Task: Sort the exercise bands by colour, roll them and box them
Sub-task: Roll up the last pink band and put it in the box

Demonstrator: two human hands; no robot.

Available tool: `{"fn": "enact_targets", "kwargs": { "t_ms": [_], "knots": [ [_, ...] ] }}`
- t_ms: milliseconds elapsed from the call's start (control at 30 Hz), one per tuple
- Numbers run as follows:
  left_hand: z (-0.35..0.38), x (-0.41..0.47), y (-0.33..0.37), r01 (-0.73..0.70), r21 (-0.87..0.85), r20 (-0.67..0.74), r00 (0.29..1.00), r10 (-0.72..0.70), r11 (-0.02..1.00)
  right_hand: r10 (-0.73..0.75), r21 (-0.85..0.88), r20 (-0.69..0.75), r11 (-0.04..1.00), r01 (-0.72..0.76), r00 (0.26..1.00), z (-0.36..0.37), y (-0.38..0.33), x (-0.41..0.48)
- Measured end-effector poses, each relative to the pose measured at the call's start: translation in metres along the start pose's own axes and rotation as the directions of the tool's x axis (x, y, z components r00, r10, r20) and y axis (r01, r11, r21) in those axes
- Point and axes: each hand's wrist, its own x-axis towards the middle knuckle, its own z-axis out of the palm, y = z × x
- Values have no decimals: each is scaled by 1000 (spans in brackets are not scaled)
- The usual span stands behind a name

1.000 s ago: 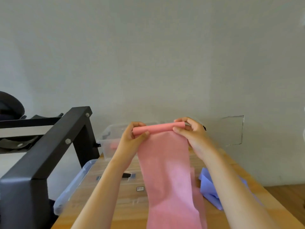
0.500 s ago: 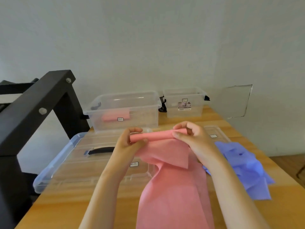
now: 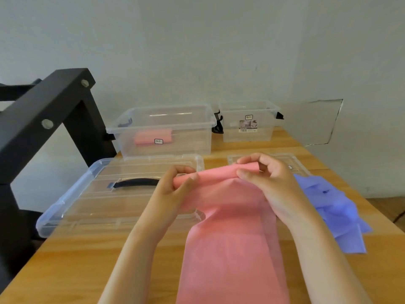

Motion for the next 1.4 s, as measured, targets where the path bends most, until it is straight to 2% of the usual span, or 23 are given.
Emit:
{"fn": "enact_targets", "kwargs": {
  "t_ms": [100,167,233,367,433,567,633,700,800,900,967,1033,1100,1200,1300,1400],
  "knots": [
    [0,-1,0,-109,25,-16,994,110,994,57,39,17,998,-57,998,-3,0,-3],
    [-2,1,0,-145,-1,-28,989,145,989,108,-12,29,994,-107,994,-4,1,-3],
    [-3,1,-1,-125,-13,-22,992,124,992,115,-88,17,990,-113,993,-2,1,-4],
    [-3,1,-2,-29,19,7,1000,29,999,35,-104,-42,994,-39,999,4,-1,-3],
    [-3,2,-2,-69,33,-3,998,69,997,3,-98,-54,995,-8,999,4,-2,-2],
    [-6,5,-1,-95,-94,8,995,96,991,67,-33,-14,997,-67,998,3,1,-3],
    [-8,5,-2,-71,-133,48,996,78,989,65,-56,-22,996,-66,998,3,1,-3],
    [-6,3,-5,-3,-93,78,997,10,996,27,-54,-26,998,-29,999,2,-1,-3],
    [-4,3,-6,-57,15,20,998,57,998,-2,0,8,1000,2,1000,1,-5,-3],
    [-6,4,-3,-90,-121,44,994,96,989,68,-19,6,997,-68,998,0,-1,-3],
    [-7,3,-2,-55,-133,80,995,66,990,49,-53,-2,997,-49,999,1,0,-3],
    [-6,1,-2,-2,-31,70,998,4,1000,-5,-52,2,999,5,1000,3,-1,-3],
    [-4,1,-4,-25,50,44,999,23,998,-27,-23,-9,999,27,1000,1,-2,-3],
    [-4,2,-2,-68,-19,12,998,69,997,19,-2,-6,1000,-19,1000,-2,3,-1],
    [-5,3,-1,-112,-97,35,993,116,989,81,-58,14,995,-80,997,-2,6,-1],
    [-5,2,-2,-32,-70,61,997,36,997,28,-58,6,998,-28,1000,-2,4,-1]
  ]
}}
